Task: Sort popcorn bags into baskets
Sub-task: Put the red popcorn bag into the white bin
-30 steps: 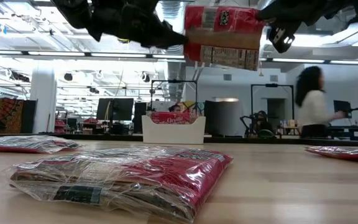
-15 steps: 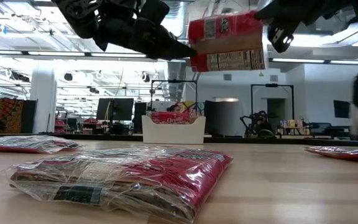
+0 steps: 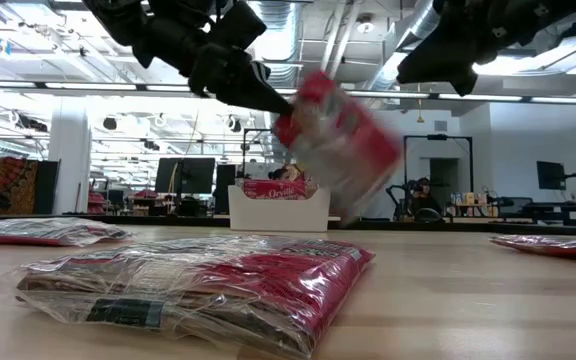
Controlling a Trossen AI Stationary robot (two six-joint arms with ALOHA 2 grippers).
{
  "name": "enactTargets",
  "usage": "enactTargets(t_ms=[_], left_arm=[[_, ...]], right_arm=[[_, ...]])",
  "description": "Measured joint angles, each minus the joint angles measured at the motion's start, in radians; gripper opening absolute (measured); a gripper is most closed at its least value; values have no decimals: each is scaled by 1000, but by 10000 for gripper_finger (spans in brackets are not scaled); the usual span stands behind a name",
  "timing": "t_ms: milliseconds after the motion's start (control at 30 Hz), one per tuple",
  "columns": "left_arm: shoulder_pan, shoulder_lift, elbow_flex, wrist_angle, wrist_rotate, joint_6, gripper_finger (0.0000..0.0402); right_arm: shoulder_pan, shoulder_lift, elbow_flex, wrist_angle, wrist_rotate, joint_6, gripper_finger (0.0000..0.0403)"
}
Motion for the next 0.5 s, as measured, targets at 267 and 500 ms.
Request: enactTargets(t_ms=[267,500], left_arm=[[-15,0,-1,38,-175,-50,0],[-54,-1,-3,-7,-61,-29,0]], right_arm=[[-1,2,0,-58,240,220,168],[0,125,0,39,193,226,191]])
